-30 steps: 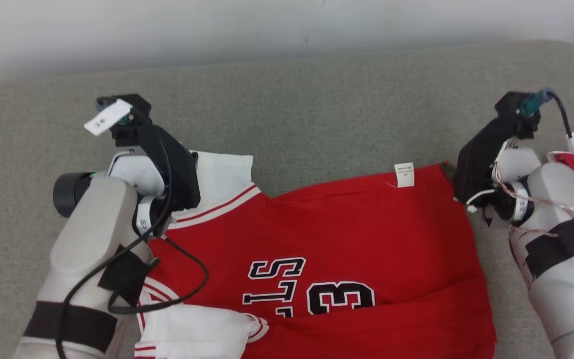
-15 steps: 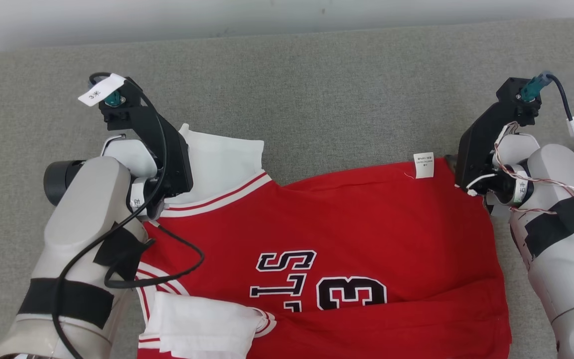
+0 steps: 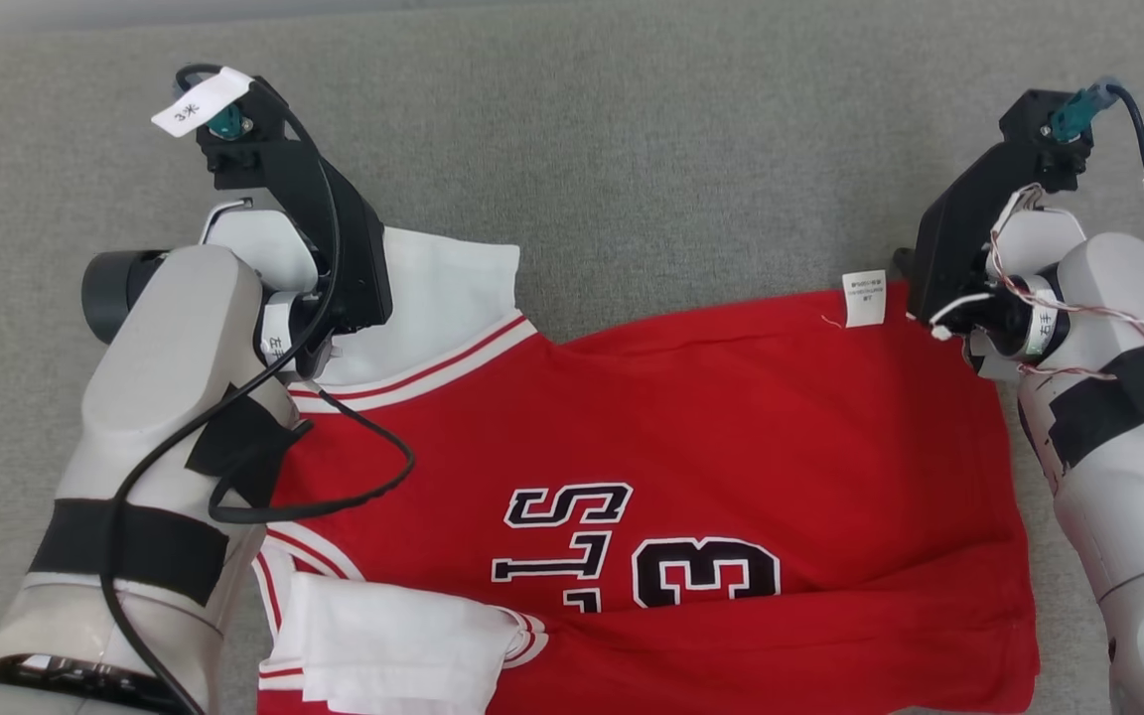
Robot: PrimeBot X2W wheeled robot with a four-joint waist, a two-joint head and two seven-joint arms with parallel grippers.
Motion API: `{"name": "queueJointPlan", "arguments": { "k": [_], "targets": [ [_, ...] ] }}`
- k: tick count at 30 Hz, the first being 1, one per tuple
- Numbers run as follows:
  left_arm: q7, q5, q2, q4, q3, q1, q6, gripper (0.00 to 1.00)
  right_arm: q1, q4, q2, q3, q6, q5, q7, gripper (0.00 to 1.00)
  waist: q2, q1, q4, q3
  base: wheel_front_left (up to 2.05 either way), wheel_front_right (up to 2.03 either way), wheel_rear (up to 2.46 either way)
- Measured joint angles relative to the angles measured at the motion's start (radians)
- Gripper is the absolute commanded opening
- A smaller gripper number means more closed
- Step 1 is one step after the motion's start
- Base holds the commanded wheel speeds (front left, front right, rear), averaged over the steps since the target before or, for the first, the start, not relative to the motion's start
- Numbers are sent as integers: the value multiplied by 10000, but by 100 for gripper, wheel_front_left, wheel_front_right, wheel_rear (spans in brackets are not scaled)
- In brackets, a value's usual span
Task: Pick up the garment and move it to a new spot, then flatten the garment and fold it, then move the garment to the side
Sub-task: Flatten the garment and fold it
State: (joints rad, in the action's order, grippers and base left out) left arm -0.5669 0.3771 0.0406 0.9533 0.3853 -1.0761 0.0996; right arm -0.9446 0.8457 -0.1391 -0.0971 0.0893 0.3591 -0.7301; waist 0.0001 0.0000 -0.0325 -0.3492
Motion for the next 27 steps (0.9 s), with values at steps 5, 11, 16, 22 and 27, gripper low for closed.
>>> {"name": "queueJointPlan", "arguments": {
  "k": [5,11,16,22,27],
  "targets": [
    [2,0,-21,326,54,-239,-121,100,-355,232,29,-17,0,-2,88,73,0,0,-16,-376,0,0,0],
    [138,-2,67,690,25,-420,-123,100,-606,635,146,-127,-2,-31,186,73,0,0,36,-356,0,0,0],
    [217,-46,167,938,42,-577,-215,87,-653,853,301,-230,-54,-29,174,76,-1,0,229,-335,0,0,0],
    [320,-81,159,1149,105,-578,-221,23,-686,957,370,-261,-104,2,173,78,-2,0,358,-424,0,0,0],
    [412,-307,157,1312,198,-583,-297,0,-690,1108,384,-276,-190,25,159,80,-2,0,391,-470,0,0,0]
  ]
}}
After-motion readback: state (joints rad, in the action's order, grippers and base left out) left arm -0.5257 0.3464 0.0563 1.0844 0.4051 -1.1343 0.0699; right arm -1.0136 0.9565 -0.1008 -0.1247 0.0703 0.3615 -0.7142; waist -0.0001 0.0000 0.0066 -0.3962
